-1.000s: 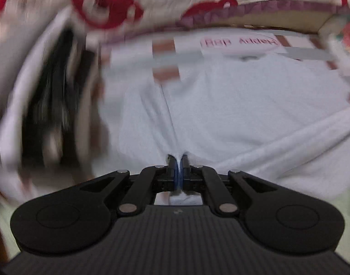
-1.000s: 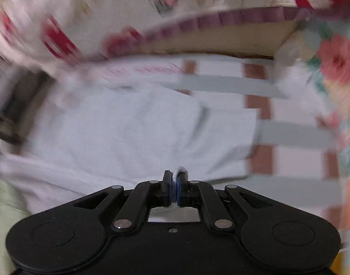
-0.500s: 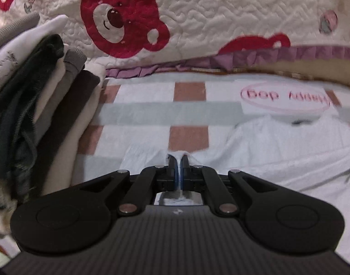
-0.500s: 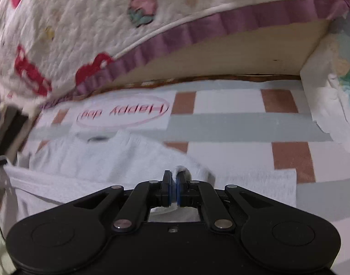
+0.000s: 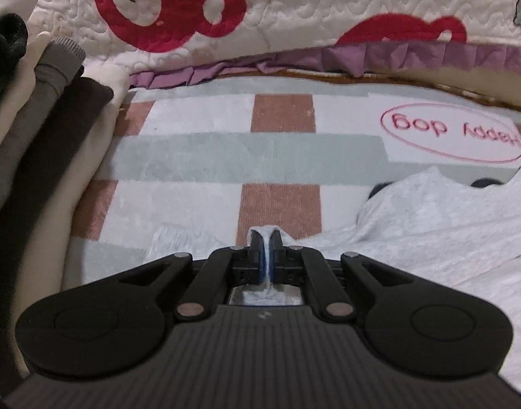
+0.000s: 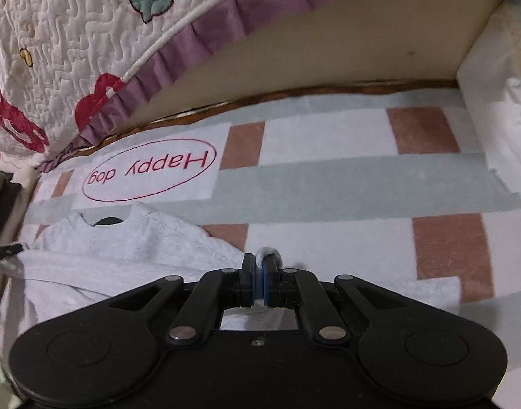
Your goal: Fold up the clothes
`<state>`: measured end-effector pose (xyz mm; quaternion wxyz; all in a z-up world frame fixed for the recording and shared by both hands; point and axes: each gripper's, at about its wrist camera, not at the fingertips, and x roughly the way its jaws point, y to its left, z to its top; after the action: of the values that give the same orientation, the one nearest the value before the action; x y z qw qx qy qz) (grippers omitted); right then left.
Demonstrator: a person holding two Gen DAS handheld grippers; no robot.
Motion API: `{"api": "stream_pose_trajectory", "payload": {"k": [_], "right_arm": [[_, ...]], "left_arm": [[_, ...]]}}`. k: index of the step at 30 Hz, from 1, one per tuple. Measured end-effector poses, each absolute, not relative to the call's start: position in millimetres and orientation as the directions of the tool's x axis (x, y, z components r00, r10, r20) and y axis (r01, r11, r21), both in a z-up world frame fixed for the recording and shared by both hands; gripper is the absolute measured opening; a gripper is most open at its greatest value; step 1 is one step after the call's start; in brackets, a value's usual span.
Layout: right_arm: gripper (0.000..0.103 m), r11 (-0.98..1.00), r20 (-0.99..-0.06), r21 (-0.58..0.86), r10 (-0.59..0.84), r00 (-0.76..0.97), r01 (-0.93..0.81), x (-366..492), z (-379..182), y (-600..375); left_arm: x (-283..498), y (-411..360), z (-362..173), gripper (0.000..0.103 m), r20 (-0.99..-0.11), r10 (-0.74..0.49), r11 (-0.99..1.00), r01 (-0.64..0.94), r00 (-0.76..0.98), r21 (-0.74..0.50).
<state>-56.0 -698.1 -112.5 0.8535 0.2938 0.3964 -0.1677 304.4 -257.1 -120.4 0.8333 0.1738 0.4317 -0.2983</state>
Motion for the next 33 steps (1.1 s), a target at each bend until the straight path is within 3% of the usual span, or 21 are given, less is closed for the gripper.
{"api": "stream_pose_trajectory", "payload": {"k": [2,4,5,6,8,11,12,15,21,26,28,30,32,33], "right_arm": [[0.008,0.771,-0.751,0.382,-0.063,0.658,0.509,-59.2,-109.7,-697.9],[0.015,0.786,-0.716,0.373,-0.095,0.692,0.493,-66.7,-104.1,-687.5],[0.026,0.797,-0.692,0.354,-0.128,0.711,0.489,-72.1,-100.3,-679.8],[0.047,0.808,-0.665,0.332,-0.165,0.729,0.486,-77.9,-96.2,-671.7],[0.058,0.802,-0.596,0.330,-0.231,0.769,0.497,-91.3,-90.4,-665.5],[0.057,0.852,-0.612,0.292,-0.182,0.769,0.434,-90.6,-95.3,-636.7],[0.052,0.869,-0.621,0.279,-0.162,0.767,0.410,-89.9,-97.2,-626.6],[0.050,0.912,-0.648,0.240,-0.105,0.755,0.333,-87.7,-103.0,-596.4],[0.050,0.969,-0.712,0.143,-0.040,0.701,0.201,-75.3,-118.1,-542.5],[0.052,0.984,-0.767,0.031,-0.090,0.635,0.177,-49.3,-138.8,-517.0],[0.058,0.975,-0.749,0.047,-0.108,0.654,0.215,-43.6,-142.8,-519.6],[0.059,0.962,-0.728,0.069,-0.132,0.672,0.263,-36.2,-145.4,-526.6],[0.059,0.952,-0.716,0.063,-0.166,0.678,0.300,-23.9,-147.8,-533.9],[0.059,0.949,-0.713,0.049,-0.186,0.677,0.312,-17.1,-148.9,-538.2]], "left_arm": [[308.2,-244.6,-111.8,0.009,-0.794,-0.401,0.778,0.628,0.458,-0.031],[310.4,-226.8,-98.6,0.016,-0.751,-0.472,0.785,0.608,0.462,-0.120],[309.6,-217.3,-91.4,0.024,-0.721,-0.509,0.776,0.613,0.470,-0.148],[308.7,-207.8,-84.2,0.029,-0.690,-0.544,0.765,0.619,0.477,-0.175],[301.2,-194.1,-76.9,0.036,-0.658,-0.590,0.727,0.662,0.469,-0.180],[276.3,-183.2,-74.0,0.037,-0.651,-0.619,0.626,0.777,0.440,-0.070],[266.3,-184.0,-79.9,0.039,-0.658,-0.616,0.599,0.800,0.432,-0.035],[236.5,-187.1,-99.2,0.047,-0.682,-0.604,0.514,0.856,0.412,0.062],[196.9,-213.9,-140.2,0.055,-0.670,-0.558,0.334,0.872,0.489,0.358],[211.6,-231.6,-149.0,0.065,-0.672,-0.527,0.296,0.853,0.521,0.429],[217.7,-238.7,-152.4,0.065,-0.672,-0.514,0.280,0.845,0.533,0.456],[223.8,-245.7,-155.8,0.053,-0.671,-0.502,0.265,0.835,0.546,0.482],[229.9,-252.8,-159.1,0.022,-0.670,-0.489,0.248,0.825,0.559,0.507],[232.9,-256.3,-160.8,0.022,-0.669,-0.483,0.240,0.820,0.565,0.519]]}}
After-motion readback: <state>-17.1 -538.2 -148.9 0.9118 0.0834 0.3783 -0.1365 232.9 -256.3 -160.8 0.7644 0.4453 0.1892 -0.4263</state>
